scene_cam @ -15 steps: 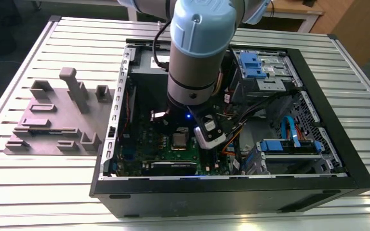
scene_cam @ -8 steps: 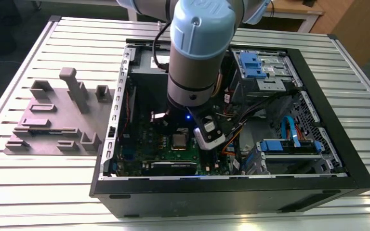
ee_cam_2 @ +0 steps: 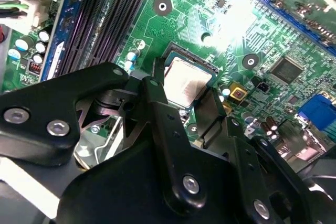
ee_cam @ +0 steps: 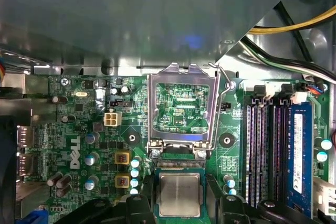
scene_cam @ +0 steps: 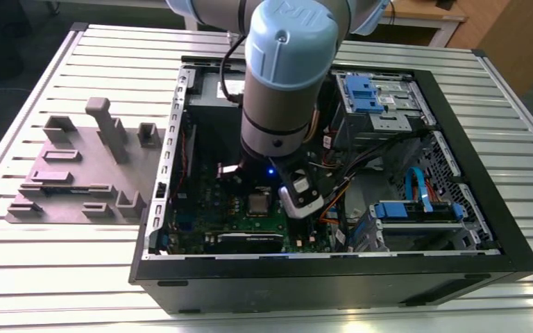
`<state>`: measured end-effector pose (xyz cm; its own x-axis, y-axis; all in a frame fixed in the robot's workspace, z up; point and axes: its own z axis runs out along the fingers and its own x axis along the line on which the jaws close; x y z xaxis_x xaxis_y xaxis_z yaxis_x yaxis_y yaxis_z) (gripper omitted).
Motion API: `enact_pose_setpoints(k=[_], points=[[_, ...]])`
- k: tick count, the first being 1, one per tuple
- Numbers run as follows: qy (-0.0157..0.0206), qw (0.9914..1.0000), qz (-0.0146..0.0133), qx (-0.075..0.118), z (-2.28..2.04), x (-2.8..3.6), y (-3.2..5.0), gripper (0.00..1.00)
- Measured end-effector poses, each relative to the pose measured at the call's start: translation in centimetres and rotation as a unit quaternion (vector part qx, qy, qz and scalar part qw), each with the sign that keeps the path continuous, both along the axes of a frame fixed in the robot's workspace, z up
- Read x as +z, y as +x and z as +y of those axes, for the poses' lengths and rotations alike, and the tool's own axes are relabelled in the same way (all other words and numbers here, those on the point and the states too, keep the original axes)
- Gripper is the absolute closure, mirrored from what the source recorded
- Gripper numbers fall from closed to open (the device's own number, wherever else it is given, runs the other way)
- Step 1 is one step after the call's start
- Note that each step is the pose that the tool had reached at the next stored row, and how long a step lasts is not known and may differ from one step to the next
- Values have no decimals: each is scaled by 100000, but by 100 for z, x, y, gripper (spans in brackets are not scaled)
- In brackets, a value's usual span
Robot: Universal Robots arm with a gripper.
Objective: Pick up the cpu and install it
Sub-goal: 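Place the cpu into insertion slot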
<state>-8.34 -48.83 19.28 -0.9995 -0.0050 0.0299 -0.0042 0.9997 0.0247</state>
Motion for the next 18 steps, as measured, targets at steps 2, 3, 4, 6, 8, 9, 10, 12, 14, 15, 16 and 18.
enact_pose_setpoints(k=[2, 3, 4, 6, 8, 9, 10, 12, 14, 15, 16, 18], points=[[-3, 100000, 6, -79, -2, -9, 0, 53], [-1, 100000, 8, -135, -2, -12, -1, 53], [2, 100000, 5, -193, -2, -16, 0, 53], [-3, 100000, 9, -259, -2, -21, 0, 53], [-1, 100000, 8, -268, -2, -25, 0, 53], [0, 100000, 17, -269, -2, -29, 0, 53], [-6, 100000, 28, -270, -2, -31, -1, 53], [-19, 100000, 53, -269, -3, -35, -1, 53], [-11, 100000, 54, -268, -2, -36, -1, 53], [-1, 100000, 50, -269, -2, -38, 0, 53], [-2, 100000, 49, -267, -2, -38, 0, 53], [0, 100000, 48, -265, -2, -38, 0, 53]])
